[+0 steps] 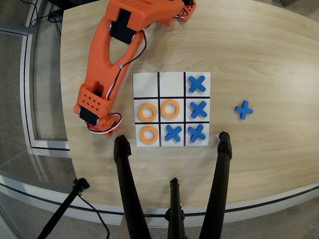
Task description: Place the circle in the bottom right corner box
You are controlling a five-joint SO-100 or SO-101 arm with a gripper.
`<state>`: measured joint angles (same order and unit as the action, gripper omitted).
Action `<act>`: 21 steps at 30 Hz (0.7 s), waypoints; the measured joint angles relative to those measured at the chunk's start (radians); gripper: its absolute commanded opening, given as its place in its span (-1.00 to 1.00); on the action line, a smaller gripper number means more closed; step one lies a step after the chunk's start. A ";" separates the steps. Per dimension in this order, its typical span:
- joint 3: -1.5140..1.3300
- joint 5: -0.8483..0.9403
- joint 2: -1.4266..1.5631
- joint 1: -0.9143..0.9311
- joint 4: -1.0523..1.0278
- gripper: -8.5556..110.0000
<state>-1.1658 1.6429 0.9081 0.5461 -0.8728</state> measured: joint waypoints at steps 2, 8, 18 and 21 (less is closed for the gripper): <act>0.006 0.005 -0.006 0.002 0.000 -0.56; -0.012 0.005 -0.011 0.009 0.012 -0.61; -0.195 0.006 0.098 0.043 -0.006 -0.86; -0.268 -0.009 0.149 0.048 -0.003 -0.86</act>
<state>-1.4343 1.6337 1.0569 0.5937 -0.8759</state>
